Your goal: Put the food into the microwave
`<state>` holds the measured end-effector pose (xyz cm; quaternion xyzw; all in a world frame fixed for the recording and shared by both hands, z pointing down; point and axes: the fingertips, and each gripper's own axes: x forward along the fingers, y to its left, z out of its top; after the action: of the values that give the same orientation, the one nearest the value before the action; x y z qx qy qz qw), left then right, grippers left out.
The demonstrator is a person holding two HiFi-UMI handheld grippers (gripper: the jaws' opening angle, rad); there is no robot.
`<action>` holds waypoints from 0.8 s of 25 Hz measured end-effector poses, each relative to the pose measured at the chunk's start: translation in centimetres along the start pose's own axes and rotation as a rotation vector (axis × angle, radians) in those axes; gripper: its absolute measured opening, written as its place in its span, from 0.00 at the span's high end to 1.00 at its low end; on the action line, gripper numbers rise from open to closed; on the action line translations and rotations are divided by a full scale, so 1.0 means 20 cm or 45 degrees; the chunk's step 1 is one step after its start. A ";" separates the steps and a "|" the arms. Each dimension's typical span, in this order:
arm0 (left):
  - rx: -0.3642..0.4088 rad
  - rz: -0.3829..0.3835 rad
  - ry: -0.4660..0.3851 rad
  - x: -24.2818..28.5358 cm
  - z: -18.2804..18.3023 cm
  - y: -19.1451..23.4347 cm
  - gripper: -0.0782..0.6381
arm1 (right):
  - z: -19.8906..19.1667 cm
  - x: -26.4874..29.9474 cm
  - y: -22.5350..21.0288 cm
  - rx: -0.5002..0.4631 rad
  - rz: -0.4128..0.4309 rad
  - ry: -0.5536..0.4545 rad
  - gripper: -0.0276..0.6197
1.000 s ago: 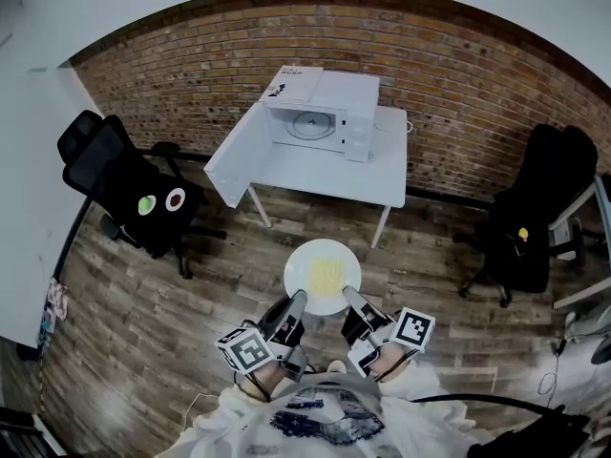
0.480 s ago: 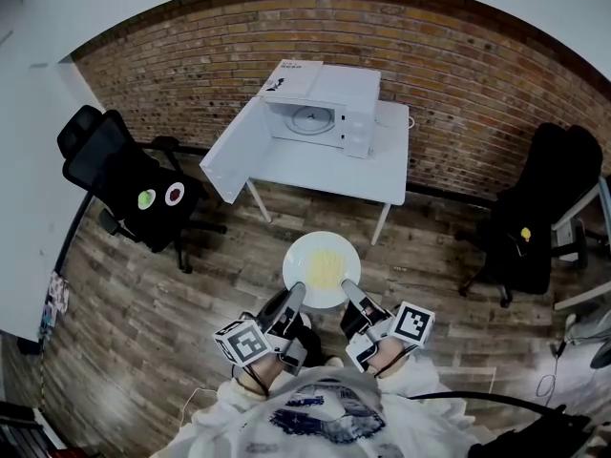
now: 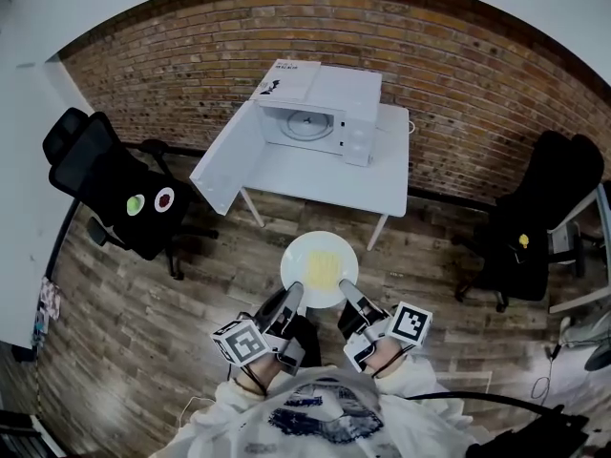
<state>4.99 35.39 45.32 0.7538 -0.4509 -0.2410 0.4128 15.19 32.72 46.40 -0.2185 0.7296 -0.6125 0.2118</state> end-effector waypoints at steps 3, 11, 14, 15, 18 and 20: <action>-0.001 0.004 0.010 0.09 0.11 0.08 0.82 | 0.07 0.15 -0.03 -0.011 -0.004 -0.005 0.93; -0.014 -0.006 0.032 0.39 0.48 0.30 0.82 | 0.30 0.61 -0.08 -0.023 -0.022 -0.022 0.93; -0.013 -0.008 0.048 0.49 0.63 0.39 0.82 | 0.37 0.78 -0.09 -0.023 -0.028 -0.034 0.93; -0.013 -0.011 0.056 0.53 0.68 0.41 0.82 | 0.40 0.84 -0.09 -0.020 -0.033 -0.040 0.93; -0.020 -0.028 0.076 0.63 0.80 0.50 0.82 | 0.48 0.99 -0.12 -0.012 -0.048 -0.058 0.93; -0.025 -0.038 0.088 0.69 0.87 0.55 0.82 | 0.52 1.07 -0.14 -0.014 -0.060 -0.071 0.93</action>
<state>-6.51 13.46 45.32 0.7643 -0.4227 -0.2254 0.4317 3.88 11.65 46.57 -0.2539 0.7212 -0.6070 0.2165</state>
